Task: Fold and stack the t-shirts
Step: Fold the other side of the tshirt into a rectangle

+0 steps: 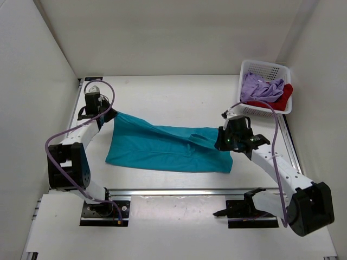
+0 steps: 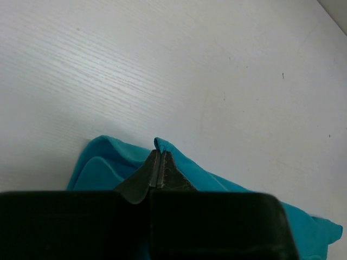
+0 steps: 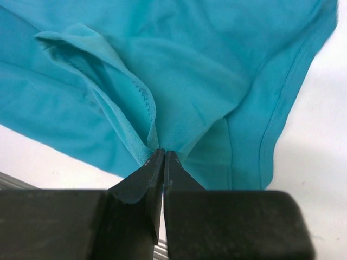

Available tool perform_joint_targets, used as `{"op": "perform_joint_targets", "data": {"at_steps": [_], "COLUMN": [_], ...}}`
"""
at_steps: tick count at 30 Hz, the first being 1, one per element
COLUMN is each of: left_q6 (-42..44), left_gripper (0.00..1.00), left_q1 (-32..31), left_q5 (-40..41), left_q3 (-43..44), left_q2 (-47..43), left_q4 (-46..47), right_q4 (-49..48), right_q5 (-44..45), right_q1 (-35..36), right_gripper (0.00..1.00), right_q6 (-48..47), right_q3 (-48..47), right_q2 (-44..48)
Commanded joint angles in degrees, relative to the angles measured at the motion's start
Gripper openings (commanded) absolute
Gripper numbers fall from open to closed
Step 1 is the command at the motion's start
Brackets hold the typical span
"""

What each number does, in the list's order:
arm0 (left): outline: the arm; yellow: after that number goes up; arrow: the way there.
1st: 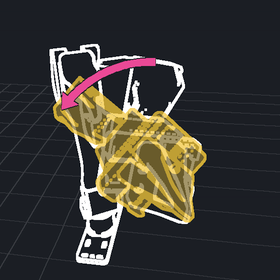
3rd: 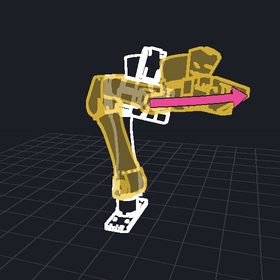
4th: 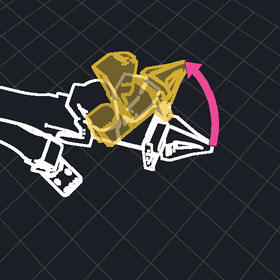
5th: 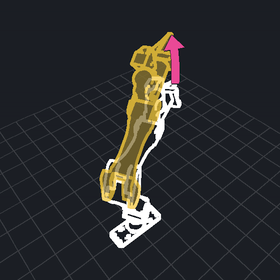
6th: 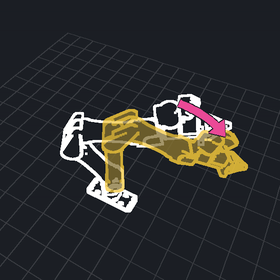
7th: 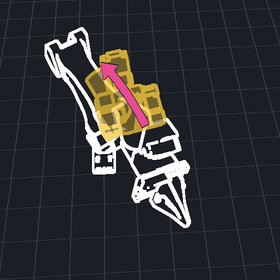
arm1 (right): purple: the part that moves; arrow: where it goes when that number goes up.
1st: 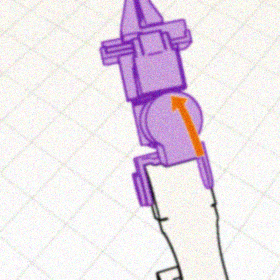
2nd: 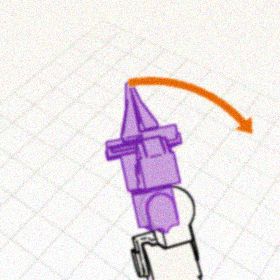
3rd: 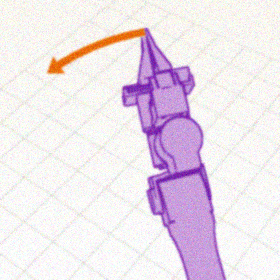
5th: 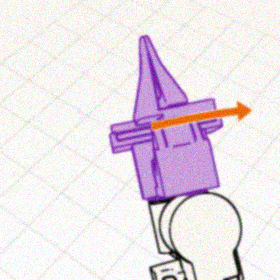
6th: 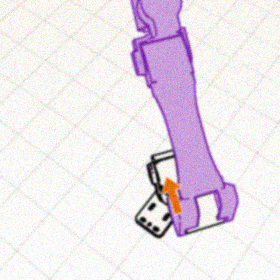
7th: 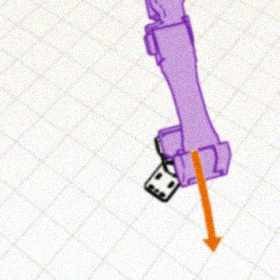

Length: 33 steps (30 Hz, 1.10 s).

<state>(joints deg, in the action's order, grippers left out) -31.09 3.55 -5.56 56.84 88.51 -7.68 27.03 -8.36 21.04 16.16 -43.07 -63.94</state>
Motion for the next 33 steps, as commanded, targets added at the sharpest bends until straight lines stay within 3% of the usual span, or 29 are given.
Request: {"op": "perform_joint_targets", "data": {"at_steps": [1, 8, 14, 18, 24, 29, 33], "left_q6": [-0.45, -0.46, -5.37, -8.01, -8.46, -7.23, -9.51], "left_gripper": [0.00, 0.00, 0.10, 0.28, 0.31, 0.28, 0.27], "left_q1": [1.28, 2.34, 5.49, 6.73, 1.74, -5.37, -12.15], "left_q5": [-1.46, -1.47, -3.31, -2.62, 5.38, 3.38, 1.18], "left_q3": [-4.00, -9.19, -17.54, -18.17, -17.99, -19.65, -23.00], "left_q2": [-3.34, -7.03, -10.63, -14.58, -24.87, -22.95, -19.35], "left_q4": [-0.49, -2.43, 0.56, 1.88, 4.17, 5.48, 9.00], "right_q4": [-1.45, -0.13, -1.54, -0.05, 1.54, -3.03, -11.80], "right_q5": [0.72, 1.15, 1.15, 2.74, 3.09, 2.38, 1.53], "right_q1": [0.23, 0.67, 2.95, 4.80, 4.46, 7.16, 7.54], "right_gripper": [0.00, 0.00, 0.02, 0.15, 0.26, 0.05, 0.00], "right_q6": [2.81, 6.41, 12.48, 13.37, 10.65, 9.15, 7.66], "right_q3": [4.12, 10.63, 17.40, 17.49, 13.90, 8.90, 6.77], "right_q2": [4.25, 10.67, 13.58, 14.20, 14.99, 7.19, 0.15]}}
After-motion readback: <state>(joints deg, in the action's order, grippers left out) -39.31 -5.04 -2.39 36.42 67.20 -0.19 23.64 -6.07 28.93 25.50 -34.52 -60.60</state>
